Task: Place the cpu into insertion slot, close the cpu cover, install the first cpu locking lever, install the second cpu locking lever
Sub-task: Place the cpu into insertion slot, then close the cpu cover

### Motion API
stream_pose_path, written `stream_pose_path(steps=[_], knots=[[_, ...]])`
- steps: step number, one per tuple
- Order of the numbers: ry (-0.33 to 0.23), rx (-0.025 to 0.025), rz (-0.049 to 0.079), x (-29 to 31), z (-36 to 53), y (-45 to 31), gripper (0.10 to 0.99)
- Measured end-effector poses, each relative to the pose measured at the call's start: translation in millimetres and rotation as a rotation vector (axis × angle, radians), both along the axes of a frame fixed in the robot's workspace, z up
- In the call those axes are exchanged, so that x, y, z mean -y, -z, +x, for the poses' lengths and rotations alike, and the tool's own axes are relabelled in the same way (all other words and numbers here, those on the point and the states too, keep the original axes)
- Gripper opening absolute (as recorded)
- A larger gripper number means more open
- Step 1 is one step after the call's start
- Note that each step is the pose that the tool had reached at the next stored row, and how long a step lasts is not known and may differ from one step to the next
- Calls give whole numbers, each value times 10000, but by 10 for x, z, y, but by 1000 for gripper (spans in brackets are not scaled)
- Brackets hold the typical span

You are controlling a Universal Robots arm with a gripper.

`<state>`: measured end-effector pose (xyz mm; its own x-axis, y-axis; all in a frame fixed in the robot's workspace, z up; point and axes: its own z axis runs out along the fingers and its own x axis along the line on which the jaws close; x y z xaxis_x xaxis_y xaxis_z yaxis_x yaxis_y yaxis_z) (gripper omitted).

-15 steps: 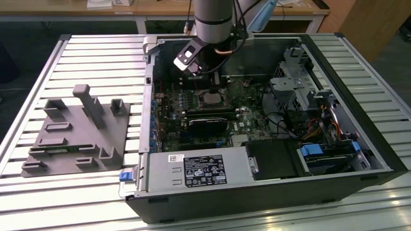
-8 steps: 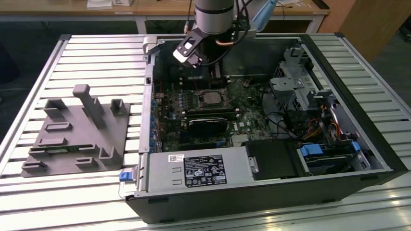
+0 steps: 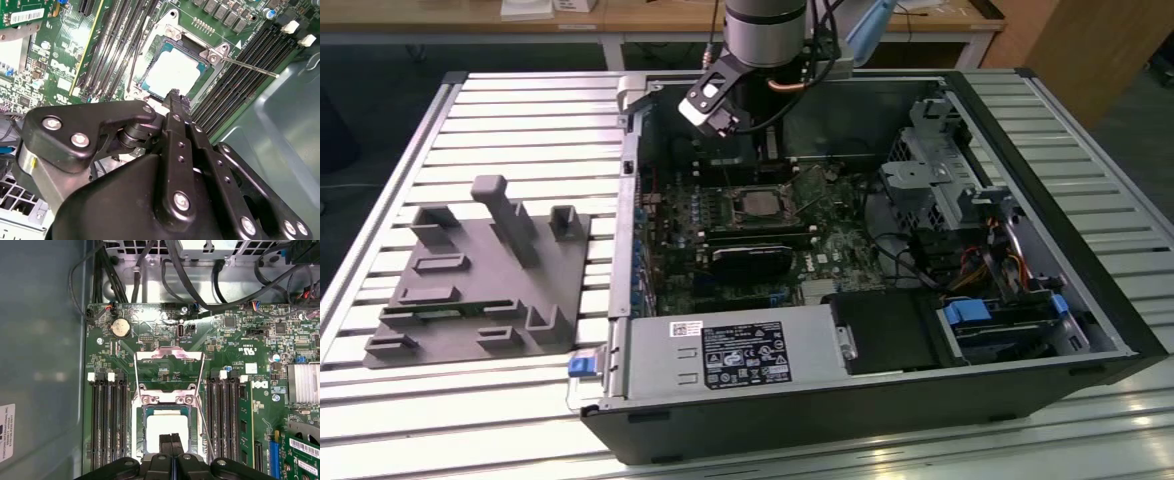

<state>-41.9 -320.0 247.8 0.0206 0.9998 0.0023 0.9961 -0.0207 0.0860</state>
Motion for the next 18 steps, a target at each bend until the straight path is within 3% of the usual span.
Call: stream_pose_path(steps=[11, 18], knots=[[5, 1, 7, 0, 0, -1, 106], [4, 1, 15, 0, 0, -99, 106]])
